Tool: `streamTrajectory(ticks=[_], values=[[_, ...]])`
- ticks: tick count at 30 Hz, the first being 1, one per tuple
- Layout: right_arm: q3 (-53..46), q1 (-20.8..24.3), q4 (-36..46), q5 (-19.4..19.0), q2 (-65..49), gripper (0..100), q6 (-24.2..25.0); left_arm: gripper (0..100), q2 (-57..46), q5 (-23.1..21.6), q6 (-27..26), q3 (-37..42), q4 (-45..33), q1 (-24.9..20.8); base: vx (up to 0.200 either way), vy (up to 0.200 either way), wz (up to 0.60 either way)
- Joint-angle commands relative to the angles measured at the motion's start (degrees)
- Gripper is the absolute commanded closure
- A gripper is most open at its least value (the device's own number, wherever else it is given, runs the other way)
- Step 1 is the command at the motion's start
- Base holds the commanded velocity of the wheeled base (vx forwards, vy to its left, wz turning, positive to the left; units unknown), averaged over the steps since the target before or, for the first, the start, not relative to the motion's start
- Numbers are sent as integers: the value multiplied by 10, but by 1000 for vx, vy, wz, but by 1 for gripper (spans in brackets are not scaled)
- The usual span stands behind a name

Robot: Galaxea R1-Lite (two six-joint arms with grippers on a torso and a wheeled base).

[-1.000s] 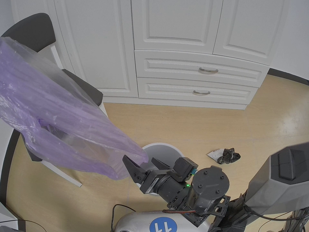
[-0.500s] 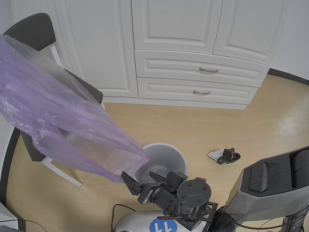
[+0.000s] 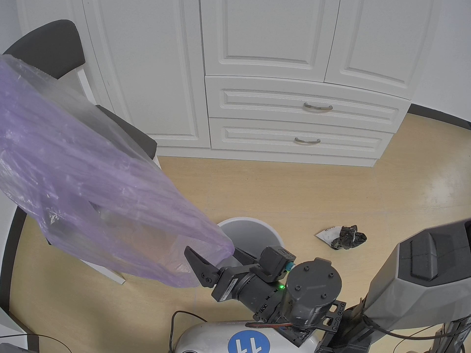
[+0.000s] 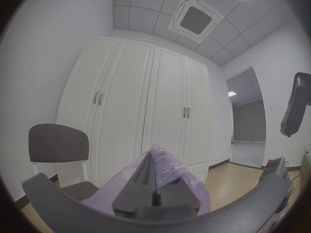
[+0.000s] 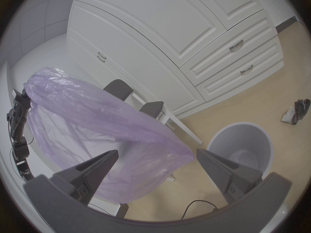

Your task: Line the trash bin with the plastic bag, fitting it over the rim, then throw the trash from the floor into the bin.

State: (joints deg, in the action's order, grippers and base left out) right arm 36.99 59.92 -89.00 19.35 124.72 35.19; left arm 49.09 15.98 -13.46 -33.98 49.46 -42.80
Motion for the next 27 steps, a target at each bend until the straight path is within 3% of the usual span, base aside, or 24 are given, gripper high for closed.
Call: streamTrajectory(ticks=[1, 16, 27], values=[[-2, -11, -10, 0, -13, 0, -10, 100, 0, 1, 1, -1, 0, -4, 0, 0, 0], [-5, -16, -10, -1, -13, 0, -28, 100, -7, 0, 23, -4, -1, -39, 0, 0, 0], [19, -8, -10, -29, 23, 0, -18, 100, 0, 0, 33, -5, -1, -44, 0, 0, 0]])
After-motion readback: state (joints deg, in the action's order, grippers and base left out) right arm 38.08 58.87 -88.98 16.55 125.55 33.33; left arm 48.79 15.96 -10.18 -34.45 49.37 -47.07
